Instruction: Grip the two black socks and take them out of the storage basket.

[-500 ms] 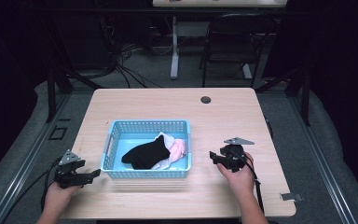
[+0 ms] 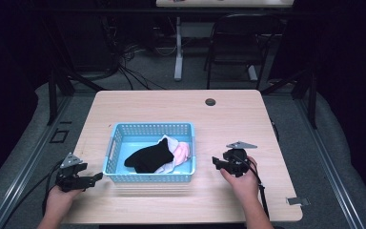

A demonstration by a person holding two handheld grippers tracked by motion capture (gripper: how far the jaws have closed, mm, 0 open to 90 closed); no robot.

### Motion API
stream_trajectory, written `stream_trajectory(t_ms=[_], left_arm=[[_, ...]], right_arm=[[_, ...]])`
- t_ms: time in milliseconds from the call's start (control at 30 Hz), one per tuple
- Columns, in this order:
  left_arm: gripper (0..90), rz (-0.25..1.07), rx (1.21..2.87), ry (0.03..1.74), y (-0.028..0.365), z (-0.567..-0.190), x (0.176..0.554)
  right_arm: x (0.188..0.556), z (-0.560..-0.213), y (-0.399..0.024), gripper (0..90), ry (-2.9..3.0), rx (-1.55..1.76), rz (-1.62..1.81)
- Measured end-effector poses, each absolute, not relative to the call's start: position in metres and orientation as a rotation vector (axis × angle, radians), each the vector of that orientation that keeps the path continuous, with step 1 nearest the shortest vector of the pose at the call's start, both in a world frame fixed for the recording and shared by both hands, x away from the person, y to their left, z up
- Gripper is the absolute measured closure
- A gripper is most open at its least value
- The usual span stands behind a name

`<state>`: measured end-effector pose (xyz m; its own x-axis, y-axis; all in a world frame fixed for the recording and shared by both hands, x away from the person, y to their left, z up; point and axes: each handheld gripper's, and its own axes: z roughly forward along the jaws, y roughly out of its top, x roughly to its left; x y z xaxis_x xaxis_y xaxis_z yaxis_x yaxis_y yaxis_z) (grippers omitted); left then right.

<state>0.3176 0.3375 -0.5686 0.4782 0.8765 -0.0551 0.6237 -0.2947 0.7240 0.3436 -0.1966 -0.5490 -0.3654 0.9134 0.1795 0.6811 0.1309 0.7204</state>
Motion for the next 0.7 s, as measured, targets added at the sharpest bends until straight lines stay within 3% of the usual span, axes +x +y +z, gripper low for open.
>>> stream_trajectory(t_ms=[267, 700], left_arm=[[18.7, 0.467, 2.026, 1.234, 0.338, -0.567, 0.316], [18.7, 0.468, 2.026, 1.226, 0.338, -0.566, 0.316]], right_arm=[[0.343, -0.546, -0.187, 47.8, 2.169, 1.523, 1.055], [0.350, -0.500, -0.171, 47.9, 2.217, 1.437, 1.106]])
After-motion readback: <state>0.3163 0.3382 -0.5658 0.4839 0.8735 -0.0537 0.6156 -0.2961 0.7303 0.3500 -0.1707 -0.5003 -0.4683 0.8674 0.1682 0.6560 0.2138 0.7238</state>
